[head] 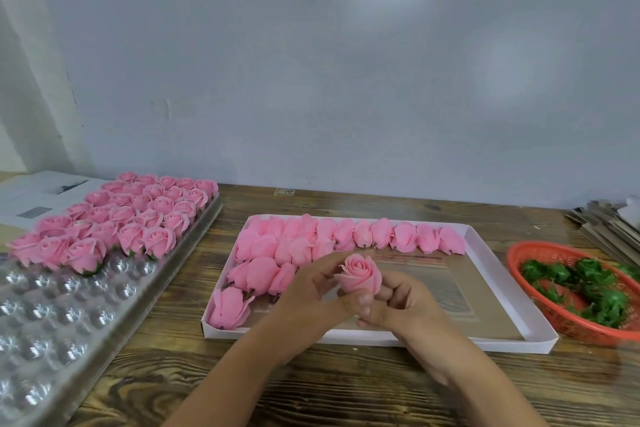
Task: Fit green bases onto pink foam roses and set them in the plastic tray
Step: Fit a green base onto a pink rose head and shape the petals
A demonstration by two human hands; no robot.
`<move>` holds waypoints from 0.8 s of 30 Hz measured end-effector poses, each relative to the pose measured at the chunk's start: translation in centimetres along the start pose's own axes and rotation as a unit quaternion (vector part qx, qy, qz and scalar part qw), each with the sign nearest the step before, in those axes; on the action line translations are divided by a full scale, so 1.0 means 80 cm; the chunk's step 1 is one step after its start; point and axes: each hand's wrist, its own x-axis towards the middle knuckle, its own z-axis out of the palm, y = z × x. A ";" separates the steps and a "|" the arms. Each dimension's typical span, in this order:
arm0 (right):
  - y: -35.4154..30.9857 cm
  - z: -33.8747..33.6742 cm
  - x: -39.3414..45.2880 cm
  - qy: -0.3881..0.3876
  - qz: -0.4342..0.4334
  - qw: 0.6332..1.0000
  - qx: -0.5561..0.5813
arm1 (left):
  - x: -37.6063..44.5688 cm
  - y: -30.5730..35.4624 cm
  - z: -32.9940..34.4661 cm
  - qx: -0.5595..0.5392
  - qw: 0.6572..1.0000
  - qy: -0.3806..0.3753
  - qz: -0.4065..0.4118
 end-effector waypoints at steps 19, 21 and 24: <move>0.016 0.009 0.006 0.088 -0.065 0.987 -0.120 | -0.001 -0.005 0.002 0.017 1.000 0.000 0.004; 0.016 0.007 0.006 0.090 -0.065 0.988 -0.110 | -0.002 -0.003 0.001 0.008 1.000 0.000 0.004; 0.016 0.007 0.006 0.079 -0.057 0.988 -0.121 | -0.002 0.005 0.000 -0.023 0.998 0.046 0.025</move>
